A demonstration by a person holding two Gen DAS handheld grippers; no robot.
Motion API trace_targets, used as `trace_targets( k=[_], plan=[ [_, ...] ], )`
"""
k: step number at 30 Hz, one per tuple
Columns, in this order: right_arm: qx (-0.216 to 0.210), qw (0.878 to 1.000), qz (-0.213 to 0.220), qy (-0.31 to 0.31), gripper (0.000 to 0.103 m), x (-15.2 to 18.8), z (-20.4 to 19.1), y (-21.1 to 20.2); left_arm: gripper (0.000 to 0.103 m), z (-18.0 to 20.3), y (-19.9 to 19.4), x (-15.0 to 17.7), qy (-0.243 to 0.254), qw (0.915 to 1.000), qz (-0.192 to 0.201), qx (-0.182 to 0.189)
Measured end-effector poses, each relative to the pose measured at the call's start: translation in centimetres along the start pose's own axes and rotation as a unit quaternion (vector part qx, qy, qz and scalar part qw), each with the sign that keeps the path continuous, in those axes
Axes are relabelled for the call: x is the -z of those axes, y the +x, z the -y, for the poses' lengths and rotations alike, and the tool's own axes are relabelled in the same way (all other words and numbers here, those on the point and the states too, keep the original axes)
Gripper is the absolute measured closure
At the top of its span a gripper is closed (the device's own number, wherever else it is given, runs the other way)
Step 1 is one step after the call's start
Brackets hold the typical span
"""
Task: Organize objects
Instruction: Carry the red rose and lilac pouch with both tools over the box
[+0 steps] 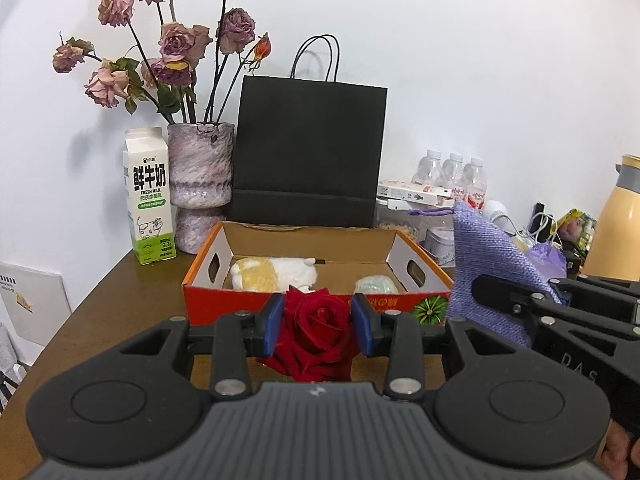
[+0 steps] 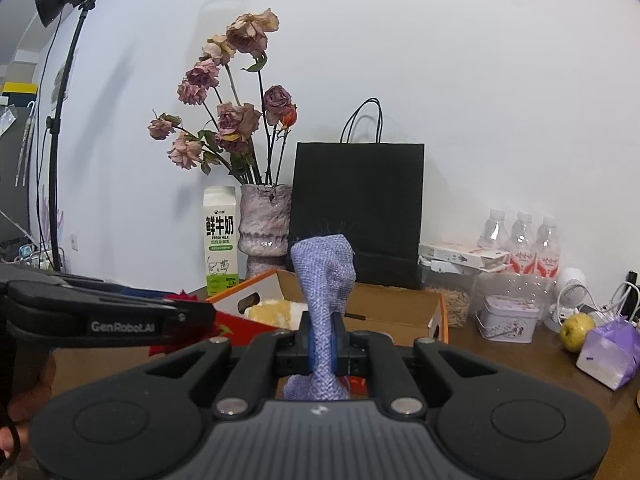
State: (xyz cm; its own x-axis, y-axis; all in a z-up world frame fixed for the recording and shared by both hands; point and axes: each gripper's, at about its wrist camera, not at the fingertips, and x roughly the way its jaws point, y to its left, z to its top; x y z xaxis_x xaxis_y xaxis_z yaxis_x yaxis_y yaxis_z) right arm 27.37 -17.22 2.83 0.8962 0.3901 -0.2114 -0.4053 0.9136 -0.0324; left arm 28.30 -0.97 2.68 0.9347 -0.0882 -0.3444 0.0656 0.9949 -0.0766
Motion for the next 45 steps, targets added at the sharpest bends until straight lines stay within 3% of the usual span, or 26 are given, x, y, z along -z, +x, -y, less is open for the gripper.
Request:
trace_targets(
  k=[22, 45],
  plan=[
    [0.001, 1.000, 0.009, 0.024, 0.097, -2.5, 2.2, 7.8, 0.065, -0.8, 6.1, -4.3, -0.021, 0.9993, 0.021, -0.021],
    [0.001, 0.999, -0.025, 0.033, 0.096, -3.3, 5.5, 17.3, 0.065, -2.6, 15.3, -6.4, -0.016, 0.9994, -0.006, -0.031]
  ],
)
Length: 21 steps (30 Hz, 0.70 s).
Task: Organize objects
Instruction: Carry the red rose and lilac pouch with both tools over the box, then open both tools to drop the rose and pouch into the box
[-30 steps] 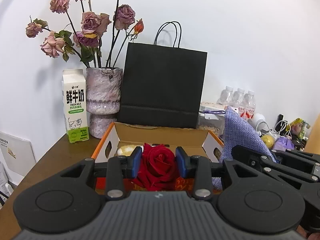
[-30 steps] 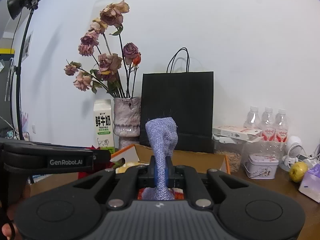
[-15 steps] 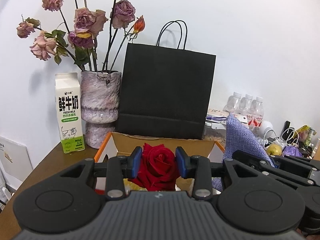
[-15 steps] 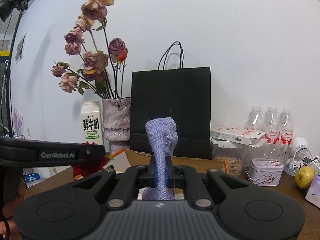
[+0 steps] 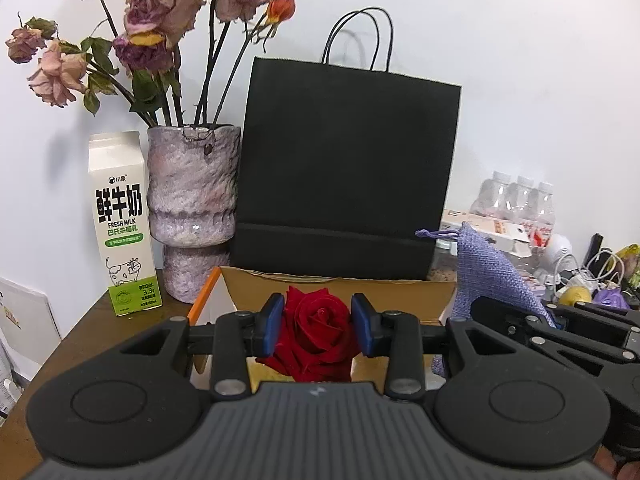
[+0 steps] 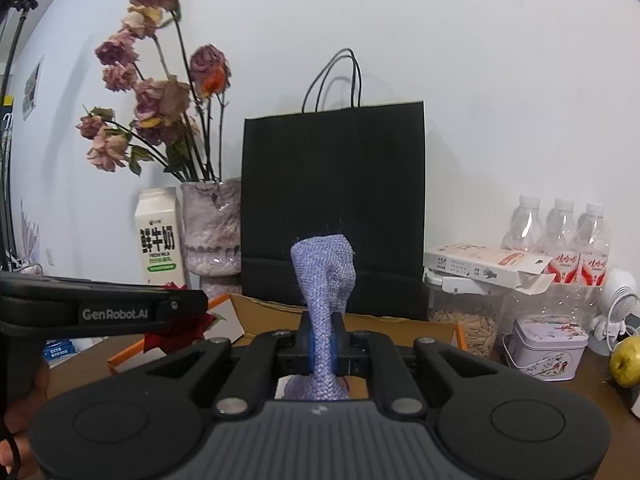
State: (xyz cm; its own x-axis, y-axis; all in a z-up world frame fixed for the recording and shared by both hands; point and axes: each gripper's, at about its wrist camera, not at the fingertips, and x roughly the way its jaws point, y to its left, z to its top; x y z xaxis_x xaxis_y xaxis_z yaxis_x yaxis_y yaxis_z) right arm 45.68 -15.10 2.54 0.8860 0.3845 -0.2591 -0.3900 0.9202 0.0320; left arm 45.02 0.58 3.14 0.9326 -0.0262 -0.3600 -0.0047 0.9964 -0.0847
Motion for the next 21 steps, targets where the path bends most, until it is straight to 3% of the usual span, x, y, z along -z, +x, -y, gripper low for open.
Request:
trace_targets(
  k=[10, 12, 14, 16, 17, 18, 19, 20, 21],
  plan=[
    [0.002, 0.999, -0.038, 0.006, 0.096, 0.7, 0.8, 3.9, 0.064, -0.6, 3.4, 0.0, 0.004, 0.9998, -0.018, -0.006],
    [0.005, 0.999, -0.041, 0.008, 0.089, 0.9, 1.0, 4.2, 0.062, -0.7, 3.9, 0.2, 0.006, 0.9998, -0.019, -0.005],
    [0.009, 0.999, -0.045, 0.012, 0.085, 1.0, 1.3, 4.6, 0.055, -0.6, 4.2, 0.4, 0.008, 0.9997, -0.020, -0.008],
    [0.013, 0.999, -0.049, 0.013, 0.082, 1.1, 1.5, 4.9, 0.025, -0.5, 4.3, 0.4, 0.011, 0.9998, -0.015, -0.011],
    [0.017, 0.998, -0.050, 0.014, 0.070, 1.1, 1.6, 5.0, 0.017, -0.5, 4.3, 0.5, 0.012, 0.9998, -0.010, -0.015],
    [0.023, 0.998, -0.050, 0.015, 0.051, 1.2, 1.7, 5.1, 0.005, -0.5, 4.2, 0.5, 0.012, 0.9997, -0.004, -0.021],
    [0.030, 0.998, -0.049, 0.014, 0.040, 1.2, 1.8, 5.1, 0.000, -0.5, 4.1, 0.5, 0.010, 0.9997, 0.000, -0.025],
    [0.036, 0.998, -0.049, 0.014, 0.018, 1.2, 1.8, 5.1, 0.000, -0.6, 4.0, 0.4, 0.006, 0.9996, 0.004, -0.026],
    [0.042, 0.998, -0.050, 0.013, 0.006, 1.2, 1.8, 5.2, 0.000, -0.8, 4.0, 0.4, 0.001, 0.9996, 0.004, -0.026]
  ],
)
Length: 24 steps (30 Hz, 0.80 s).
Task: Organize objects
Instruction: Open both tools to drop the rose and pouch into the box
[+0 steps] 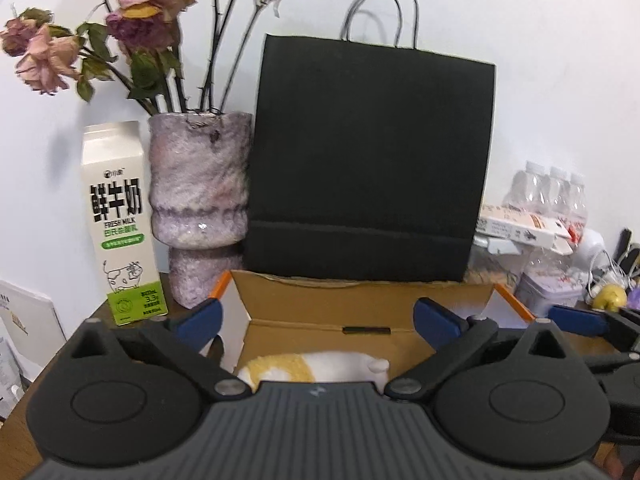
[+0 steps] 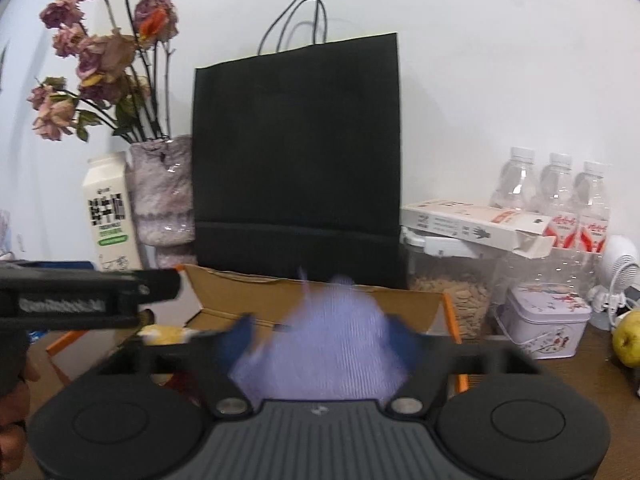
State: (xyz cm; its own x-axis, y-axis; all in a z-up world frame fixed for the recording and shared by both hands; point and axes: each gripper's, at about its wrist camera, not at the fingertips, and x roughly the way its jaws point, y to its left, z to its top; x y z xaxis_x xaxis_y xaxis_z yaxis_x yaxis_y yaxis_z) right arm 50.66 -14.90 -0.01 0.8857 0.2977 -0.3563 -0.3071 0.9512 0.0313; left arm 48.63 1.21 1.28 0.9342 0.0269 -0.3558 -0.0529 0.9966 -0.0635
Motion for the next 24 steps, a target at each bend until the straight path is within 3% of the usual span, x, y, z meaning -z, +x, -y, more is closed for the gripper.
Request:
trace_targets(
  k=[5, 24],
  plan=[
    [0.012, 1.000, -0.002, -0.005, 0.000, 0.0, -0.1, -0.1, 0.000, -0.3, 0.4, 0.0, -0.006, 0.9999, -0.011, -0.007],
    [0.008, 1.000, -0.009, 0.006, 0.000, -0.5, 0.1, -1.8, 0.000, -0.2, -1.7, -0.4, -0.006, 1.0000, 0.003, -0.003]
  ],
)
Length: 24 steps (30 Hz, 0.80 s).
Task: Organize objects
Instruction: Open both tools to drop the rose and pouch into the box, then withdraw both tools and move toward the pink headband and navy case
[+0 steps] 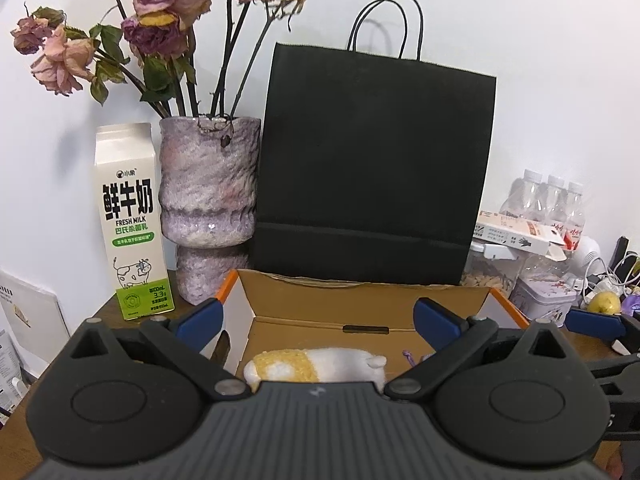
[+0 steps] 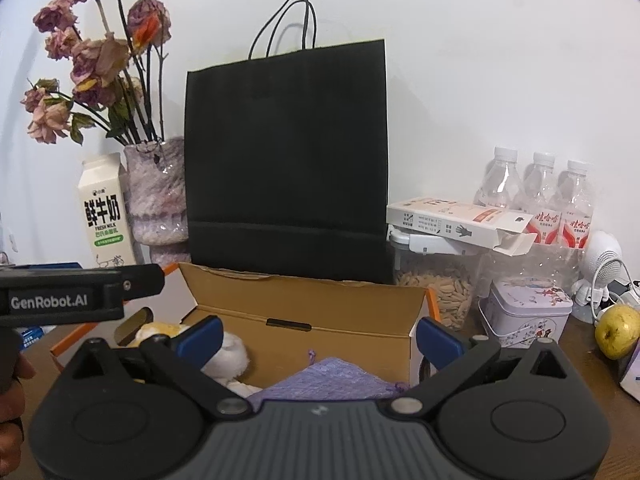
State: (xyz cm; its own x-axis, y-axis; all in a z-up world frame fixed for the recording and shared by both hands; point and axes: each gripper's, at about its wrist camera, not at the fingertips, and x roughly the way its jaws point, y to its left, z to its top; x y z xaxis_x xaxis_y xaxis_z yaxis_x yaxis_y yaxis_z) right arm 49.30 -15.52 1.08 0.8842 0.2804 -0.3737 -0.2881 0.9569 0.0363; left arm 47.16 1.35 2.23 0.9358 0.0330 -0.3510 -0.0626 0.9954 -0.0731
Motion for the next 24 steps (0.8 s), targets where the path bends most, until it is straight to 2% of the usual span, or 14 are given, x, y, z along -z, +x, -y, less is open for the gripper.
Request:
trace_targets(
  k=[24],
  plan=[
    [-0.007, 1.000, 0.023, -0.009, 0.000, 0.8, -1.0, -7.4, 0.000, -0.4, -6.9, 1.8, 0.000, 0.9999, 0.014, 0.006]
  ],
)
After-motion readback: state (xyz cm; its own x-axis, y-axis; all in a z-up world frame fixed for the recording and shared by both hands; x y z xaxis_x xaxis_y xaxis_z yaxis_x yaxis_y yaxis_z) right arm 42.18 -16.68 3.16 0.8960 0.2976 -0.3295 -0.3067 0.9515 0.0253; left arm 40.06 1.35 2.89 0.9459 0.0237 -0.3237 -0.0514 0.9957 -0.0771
